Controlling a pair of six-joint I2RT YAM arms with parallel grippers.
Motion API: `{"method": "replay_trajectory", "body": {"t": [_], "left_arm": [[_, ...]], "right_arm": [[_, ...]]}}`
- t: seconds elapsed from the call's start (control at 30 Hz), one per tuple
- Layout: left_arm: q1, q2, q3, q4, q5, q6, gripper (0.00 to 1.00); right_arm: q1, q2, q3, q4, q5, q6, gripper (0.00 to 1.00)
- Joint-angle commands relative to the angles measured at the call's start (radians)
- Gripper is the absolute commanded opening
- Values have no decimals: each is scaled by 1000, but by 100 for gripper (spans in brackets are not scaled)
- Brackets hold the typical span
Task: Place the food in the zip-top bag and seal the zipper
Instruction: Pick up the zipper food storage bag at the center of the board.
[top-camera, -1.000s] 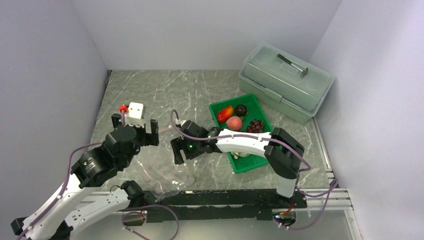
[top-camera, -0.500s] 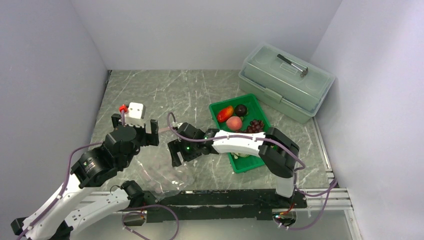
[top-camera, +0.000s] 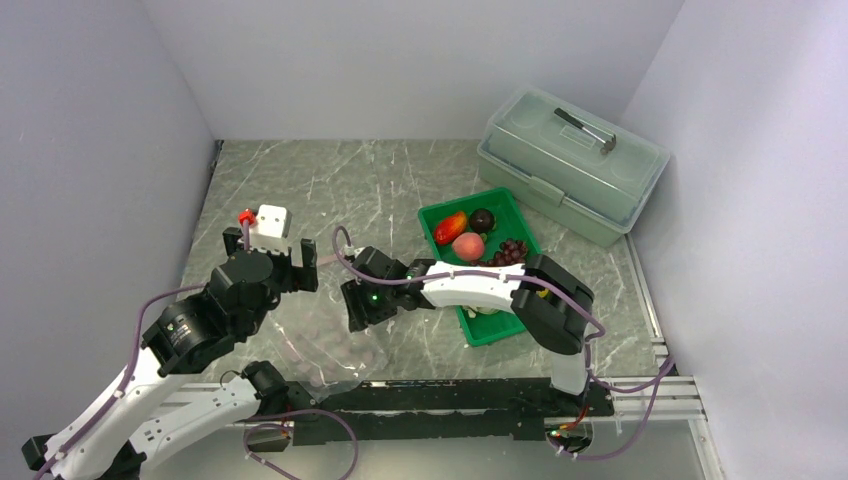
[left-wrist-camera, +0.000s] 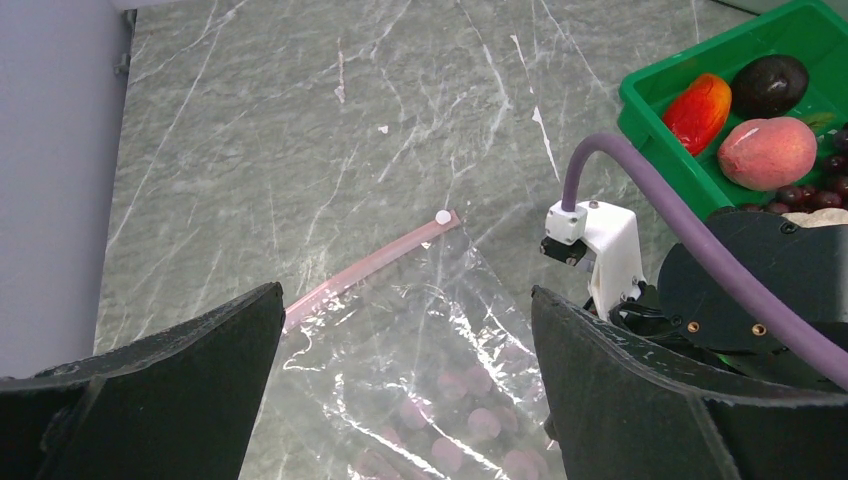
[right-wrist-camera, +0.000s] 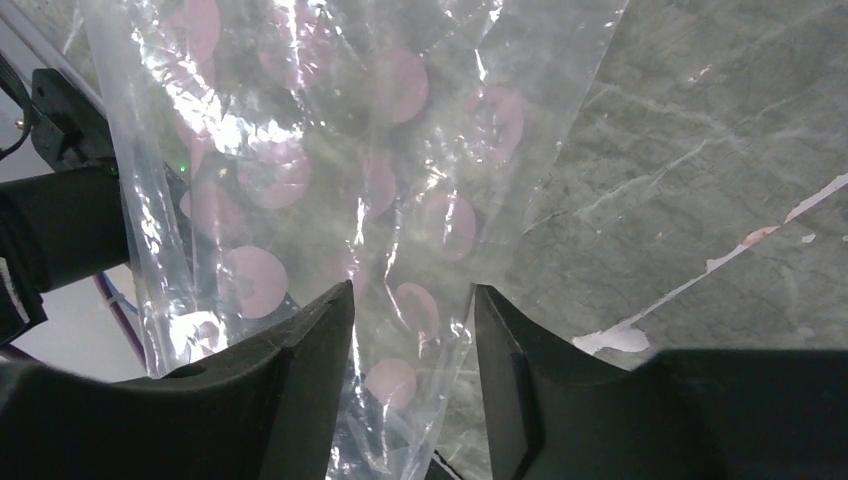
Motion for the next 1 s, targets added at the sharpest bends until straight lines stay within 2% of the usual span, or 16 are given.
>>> {"method": "replay_trajectory", "body": {"t": [0.0,0.23,0.97], "left_arm": [[0,6,10,2,-9,-20,99],[0,6,10,3,-11,-21,99],[-1,18,4,10,-16,-30,99]], "right_arm": [[8,0,3,48,-11,7,47],[9,-14,-2,46,-6,-4,0],[9,-209,-39,-44,151,-205,0]]}}
